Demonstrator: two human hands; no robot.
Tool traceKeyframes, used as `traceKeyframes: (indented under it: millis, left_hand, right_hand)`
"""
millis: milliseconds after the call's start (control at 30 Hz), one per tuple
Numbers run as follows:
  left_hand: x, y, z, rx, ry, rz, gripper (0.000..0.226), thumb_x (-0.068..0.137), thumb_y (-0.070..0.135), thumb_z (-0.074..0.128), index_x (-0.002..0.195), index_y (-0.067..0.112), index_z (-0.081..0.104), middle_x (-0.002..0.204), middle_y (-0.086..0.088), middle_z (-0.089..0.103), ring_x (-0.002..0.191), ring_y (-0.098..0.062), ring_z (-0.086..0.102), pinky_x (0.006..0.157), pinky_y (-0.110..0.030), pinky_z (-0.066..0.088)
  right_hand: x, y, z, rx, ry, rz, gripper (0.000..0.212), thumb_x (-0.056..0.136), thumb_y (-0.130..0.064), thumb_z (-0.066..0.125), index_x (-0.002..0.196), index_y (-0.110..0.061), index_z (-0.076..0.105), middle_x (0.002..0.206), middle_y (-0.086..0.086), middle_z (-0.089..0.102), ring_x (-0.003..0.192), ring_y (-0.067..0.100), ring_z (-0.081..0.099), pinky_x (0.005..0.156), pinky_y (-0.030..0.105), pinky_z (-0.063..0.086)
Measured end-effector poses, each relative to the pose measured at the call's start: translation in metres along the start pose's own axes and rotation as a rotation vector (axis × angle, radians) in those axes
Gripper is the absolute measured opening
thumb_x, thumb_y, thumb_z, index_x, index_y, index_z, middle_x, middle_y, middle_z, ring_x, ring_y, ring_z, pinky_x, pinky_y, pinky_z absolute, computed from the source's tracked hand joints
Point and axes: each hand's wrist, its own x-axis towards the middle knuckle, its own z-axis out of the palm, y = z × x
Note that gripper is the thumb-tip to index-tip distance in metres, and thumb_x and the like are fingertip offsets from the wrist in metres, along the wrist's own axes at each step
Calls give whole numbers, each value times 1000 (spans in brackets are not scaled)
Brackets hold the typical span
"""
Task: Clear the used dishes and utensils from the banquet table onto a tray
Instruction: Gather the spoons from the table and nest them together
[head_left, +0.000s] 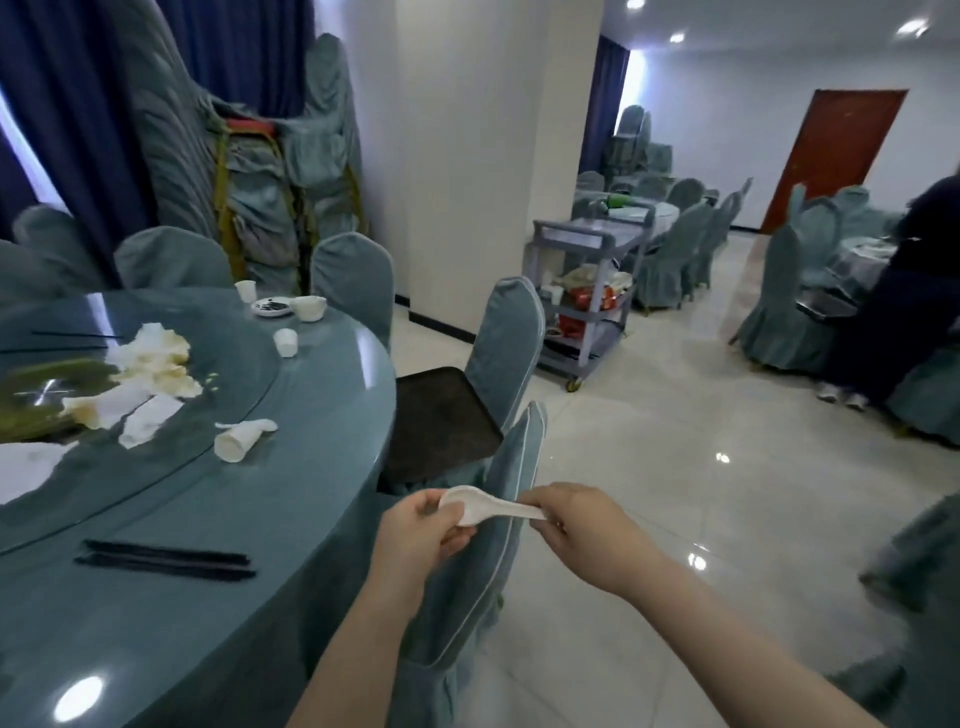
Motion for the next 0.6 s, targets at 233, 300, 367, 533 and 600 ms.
traceKeyframes:
  millis: [233,300,367,533,600]
  left_hand:
    - [136,6,102,33,24,64,7,86,8,67,89,13,70,80,-5,74,70,-15,70,62,-26,56]
    - [169,5,126,43,30,61,9,88,8,64,89,14,70,81,-4,75,74,-18,71,68,-30,58]
    - [206,3,148,17,44,66,12,89,6,63,89,15,71,83,-5,75,76,-19,72,69,-30,58]
    - [285,-2,192,-50,185,76,14,85,4,67,96,13,69,91,-4,75,87,-23,72,75,-32,57]
    - [304,-2,204,-74,277,42,14,86,5,66,98,11,68,91,-5,75,86,-22,72,73,-30,57]
  right_hand:
    - [82,125,-52,340,-23,157,17,84,-29,67,79,-45,68,78,-1,68,65,8,54,67,24,45]
    - [111,161,-59,376,-21,186,28,85,-31,68,70,-53,63,73,0,66,59,4,48,59,20,41]
    - [147,197,-63,409,-44,196,27,85,-31,68,70,-52,62,72,-2,66,58,2,47,56,15,38]
    - [244,283,-62,547,-118,137,17,83,-23,73,86,-39,72,70,-12,65,58,-2,52,58,12,42]
    - [281,306,-59,569,-186,101,15,82,-23,73,90,-35,73,73,-15,67,61,-4,56,58,8,41]
